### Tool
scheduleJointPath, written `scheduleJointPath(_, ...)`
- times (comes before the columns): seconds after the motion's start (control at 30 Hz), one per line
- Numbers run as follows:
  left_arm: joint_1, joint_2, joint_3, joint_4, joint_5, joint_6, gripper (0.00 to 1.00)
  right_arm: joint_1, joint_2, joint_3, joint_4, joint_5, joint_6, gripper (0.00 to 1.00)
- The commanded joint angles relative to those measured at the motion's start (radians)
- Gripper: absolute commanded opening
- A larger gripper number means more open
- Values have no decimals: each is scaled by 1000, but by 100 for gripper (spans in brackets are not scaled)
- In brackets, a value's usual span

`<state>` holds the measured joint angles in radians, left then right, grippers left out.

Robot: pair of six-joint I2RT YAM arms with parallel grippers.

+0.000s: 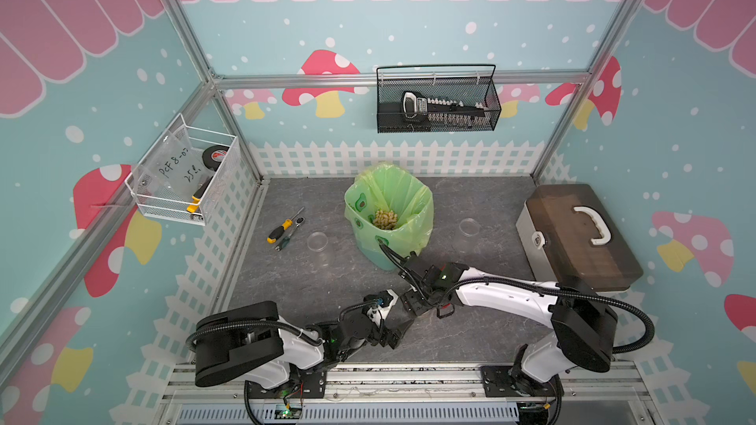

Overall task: Empty moldy peanuts from jars
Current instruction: Pick up the jar from the center of the board.

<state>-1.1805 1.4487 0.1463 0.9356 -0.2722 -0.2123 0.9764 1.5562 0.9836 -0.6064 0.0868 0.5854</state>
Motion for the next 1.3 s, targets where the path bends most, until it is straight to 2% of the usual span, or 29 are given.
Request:
scheduleJointPath(0.0,-5,-16,12,-18,12,1,99,6,-18,27,-27,2,-2,69)
scheduleJointPath(0.1,-6,-17,17,-29,24,4,99,4,-45,32,-33,-1,-13,62)
scheduleJointPath(0.33,-6,-57,49,-116,37,28,99,-33,-97,57,-48,-61,-59,58)
scheduleJointPath(0.47,-4,-92,32,-78,26,43,99,-39,-117,87,-60,-118,-86,58)
scheduleJointPath(0.8,20,-207,67,-179,78,67,99,-39,-194,136,-68,-264,-107,58)
scheduleJointPath(1.27,42,-247,110,-253,94,106,99,-36,-240,128,-41,-383,-102,58)
